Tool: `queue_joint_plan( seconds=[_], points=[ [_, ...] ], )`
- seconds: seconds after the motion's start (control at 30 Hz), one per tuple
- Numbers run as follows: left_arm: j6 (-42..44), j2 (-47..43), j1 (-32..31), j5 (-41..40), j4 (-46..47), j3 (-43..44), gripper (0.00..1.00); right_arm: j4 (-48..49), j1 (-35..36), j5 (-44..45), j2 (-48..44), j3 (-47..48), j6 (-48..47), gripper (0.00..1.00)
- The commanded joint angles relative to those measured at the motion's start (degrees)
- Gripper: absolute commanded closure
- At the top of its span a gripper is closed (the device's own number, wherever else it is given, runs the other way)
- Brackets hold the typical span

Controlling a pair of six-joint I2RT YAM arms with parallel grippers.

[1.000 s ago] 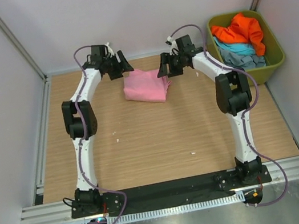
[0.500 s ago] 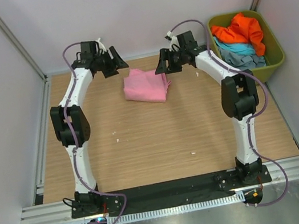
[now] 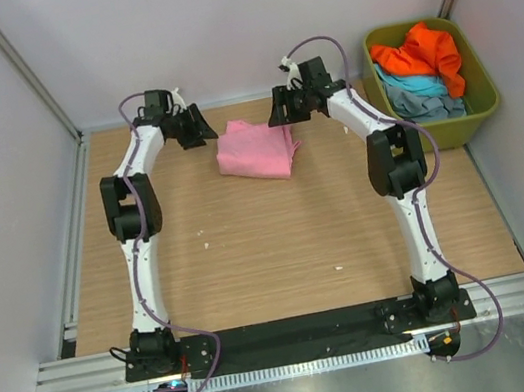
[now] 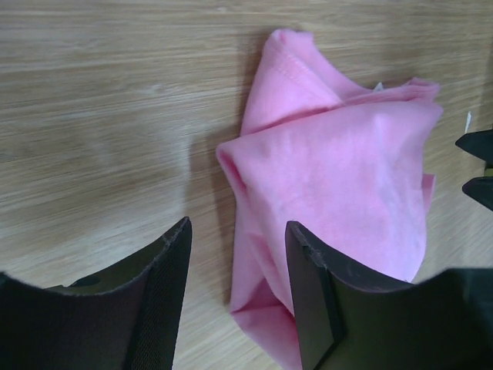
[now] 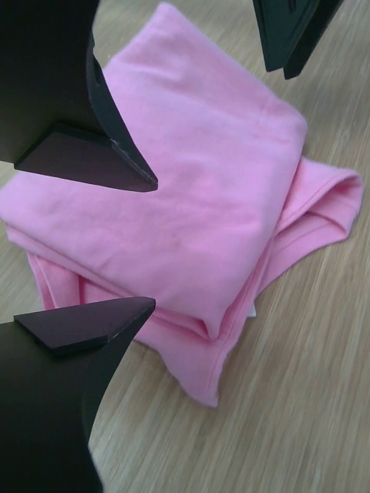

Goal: Fold and stack the t-shirts
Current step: Fold the tshirt

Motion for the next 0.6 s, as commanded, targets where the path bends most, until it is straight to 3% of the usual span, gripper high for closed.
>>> queue_joint_plan(
  seconds=[0.0,0.13,0.43,0.57],
  points=[
    [0.85,0.16,0.83,3.81,1.83,2.27,0.46,1.15,-0.35,2.29,0.14,3.22,-2.59,0.38],
    [0.24,2.44,0.74,5.39,3.58,2.53,0.46,1.50,-0.35,2.82,1.81,3.58,-3.46,0.38],
    [-0.55,5.79,-0.13,7.24,6.93,4.64,0.57,2.73,-0.35,3.00,4.97,5.25,-4.00,0.39],
    [-0.73,6.41,-0.66,8.20,7.46,4.29,0.67,2.91,-0.26,2.30,5.85,5.33,-4.08,0.43]
  ],
)
